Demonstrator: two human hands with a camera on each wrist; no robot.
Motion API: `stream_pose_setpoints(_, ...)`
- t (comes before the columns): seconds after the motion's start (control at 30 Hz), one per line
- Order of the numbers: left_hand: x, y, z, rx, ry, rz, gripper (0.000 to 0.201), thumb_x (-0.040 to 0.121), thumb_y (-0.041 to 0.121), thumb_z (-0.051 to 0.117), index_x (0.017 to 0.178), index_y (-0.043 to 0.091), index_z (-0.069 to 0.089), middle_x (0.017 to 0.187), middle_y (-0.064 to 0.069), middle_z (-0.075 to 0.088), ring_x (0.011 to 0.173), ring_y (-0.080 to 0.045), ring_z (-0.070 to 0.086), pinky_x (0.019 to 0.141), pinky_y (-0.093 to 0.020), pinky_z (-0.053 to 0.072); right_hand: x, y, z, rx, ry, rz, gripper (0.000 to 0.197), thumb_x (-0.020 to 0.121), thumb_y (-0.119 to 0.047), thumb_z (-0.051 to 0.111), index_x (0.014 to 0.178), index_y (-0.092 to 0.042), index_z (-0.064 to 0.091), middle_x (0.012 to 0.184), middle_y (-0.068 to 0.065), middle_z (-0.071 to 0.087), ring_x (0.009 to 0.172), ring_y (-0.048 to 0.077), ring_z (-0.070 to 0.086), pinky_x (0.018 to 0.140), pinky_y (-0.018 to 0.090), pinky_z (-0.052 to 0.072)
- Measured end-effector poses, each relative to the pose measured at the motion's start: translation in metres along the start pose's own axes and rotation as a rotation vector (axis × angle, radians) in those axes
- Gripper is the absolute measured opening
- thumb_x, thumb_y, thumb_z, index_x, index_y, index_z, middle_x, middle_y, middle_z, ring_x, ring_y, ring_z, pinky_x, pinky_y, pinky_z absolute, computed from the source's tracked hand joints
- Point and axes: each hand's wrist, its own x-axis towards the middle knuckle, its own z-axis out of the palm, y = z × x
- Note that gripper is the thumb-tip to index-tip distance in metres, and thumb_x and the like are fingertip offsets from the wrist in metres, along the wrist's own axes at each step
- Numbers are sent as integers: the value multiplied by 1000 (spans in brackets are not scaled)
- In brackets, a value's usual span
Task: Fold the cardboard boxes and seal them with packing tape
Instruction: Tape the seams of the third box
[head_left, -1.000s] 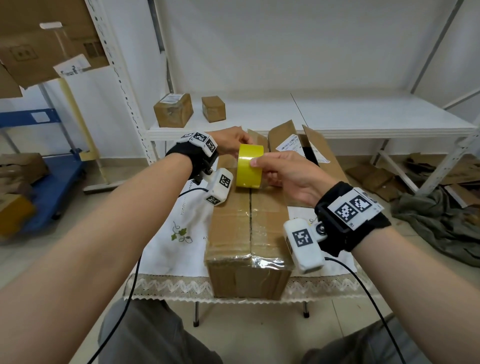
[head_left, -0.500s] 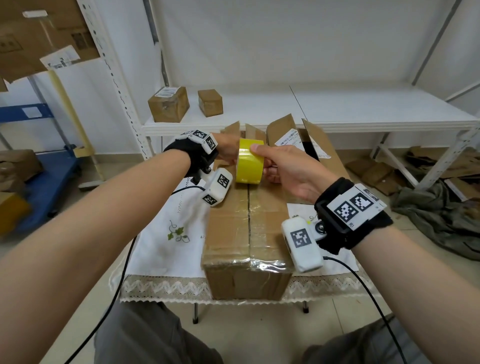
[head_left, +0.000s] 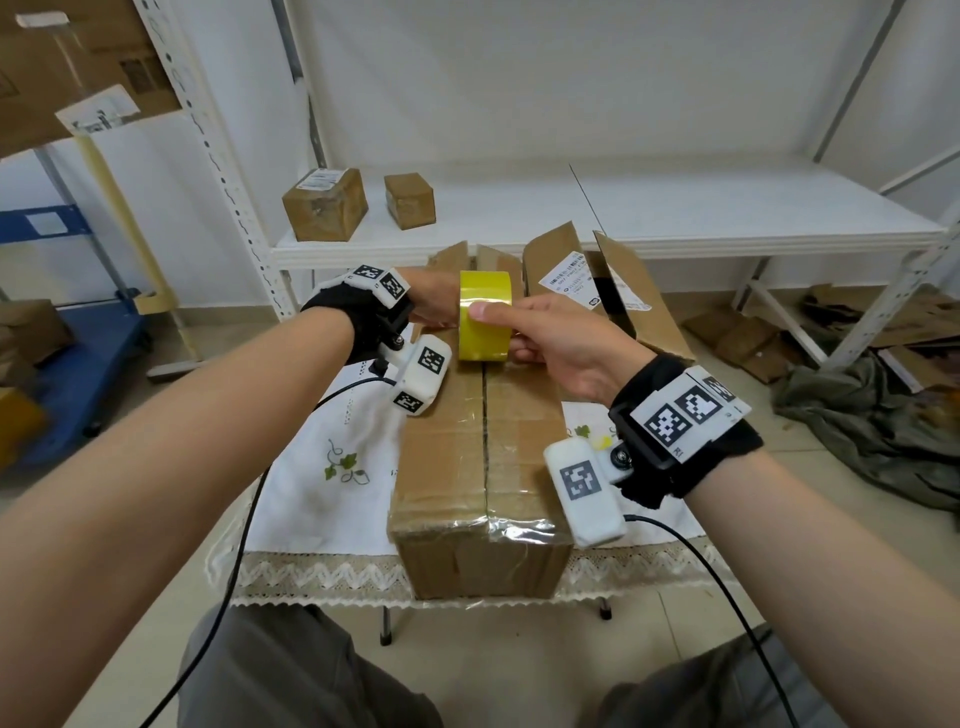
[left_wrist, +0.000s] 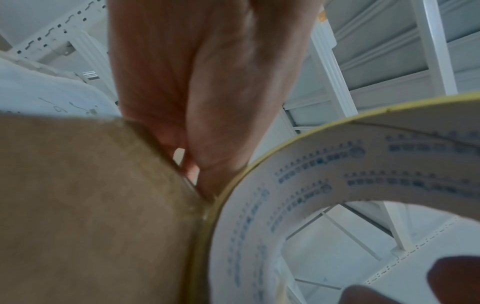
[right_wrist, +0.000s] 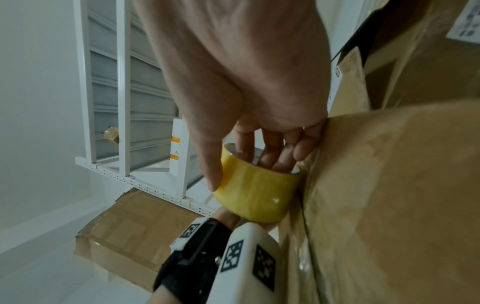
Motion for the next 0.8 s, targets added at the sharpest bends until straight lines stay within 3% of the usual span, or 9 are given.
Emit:
stream_pose_setpoints(0.07, 6, -2, 0, 149, -136, 76, 32, 104, 5, 45, 75, 16, 52, 77, -4, 54, 74, -11, 55, 68, -16, 47, 0, 0, 1, -5, 1, -3, 20, 91, -27, 73, 74, -19, 69, 55, -12, 59, 46, 1, 44, 57, 17, 33)
stream_pose_setpoints(0.13, 17, -12, 0, 110, -157, -13, 21, 105, 22, 48, 88, 14, 58, 92, -9, 59, 89, -19, 59, 89, -32, 48, 1, 1, 0, 4, 1, -10, 26, 91, -28, 74, 67, -20, 67, 53, -10, 54, 46, 3, 40, 56, 17, 31)
stream_pose_setpoints(0.2, 39, -29, -3, 131, -75, -37, 30, 102, 41, 50, 95, 13, 60, 93, -8, 64, 95, -24, 60, 101, -39, 47, 1, 2, 0, 10, 2, -12, 27, 90, -29, 75, 66, -19, 66, 54, -8, 50, 47, 5, 37, 55, 18, 31)
stream_pose_setpoints(0.27, 26, -23, -2, 127, -89, 12, 31, 99, 40, 54, 85, 14, 62, 83, -5, 65, 79, -17, 60, 87, -30, 56, 1, 2, -1, 20, 0, -18, 26, 90, -28, 74, 68, -18, 66, 53, -9, 50, 46, 4, 37, 54, 17, 32)
stream_pose_setpoints(0.33, 2, -7, -5, 159, -32, 104, 30, 102, 15, 52, 73, 18, 54, 72, 1, 55, 65, -10, 49, 56, -10, 46, 1, 2, 0, 20, -1, -21, 24, 91, -28, 74, 70, -18, 68, 52, -10, 53, 46, 3, 38, 54, 16, 32)
stream_pose_setpoints(0.4, -6, -1, -9, 61, 112, 159, 24, 101, 4, 52, 81, 14, 60, 76, 2, 57, 66, -9, 51, 49, -8, 41, 0, 2, 0, 15, 0, -21, 19, 91, -28, 73, 78, -15, 70, 52, -11, 55, 46, 2, 40, 54, 16, 32)
stream_pose_setpoints(0.53, -19, -1, -17, -254, 220, 229, 31, 96, -6, 50, 121, 3, 65, 105, -5, 69, 92, -12, 65, 70, -15, 52, -2, 2, 1, 14, 12, -18, 19, 91, -29, 73, 78, -15, 69, 50, -13, 54, 44, 2, 40, 56, 18, 30)
stream_pose_setpoints(0.7, -39, -6, 5, -473, 134, 286, 37, 107, 25, 32, 119, 15, 66, 123, -7, 69, 118, -21, 62, 109, -36, 45, -5, 4, 0, 35, 39, -27, 18, 90, -30, 74, 82, -14, 70, 53, -10, 56, 46, 2, 42, 55, 15, 34)
stream_pose_setpoints(0.8, -46, -12, 20, -541, 64, 328, 61, 108, 47, 13, 125, 17, 62, 129, -3, 66, 121, -15, 61, 106, -30, 44, -6, 5, 2, 21, 74, -15, 29, 88, -34, 75, 101, -8, 75, 82, 0, 74, 66, 5, 58, 61, 15, 42)
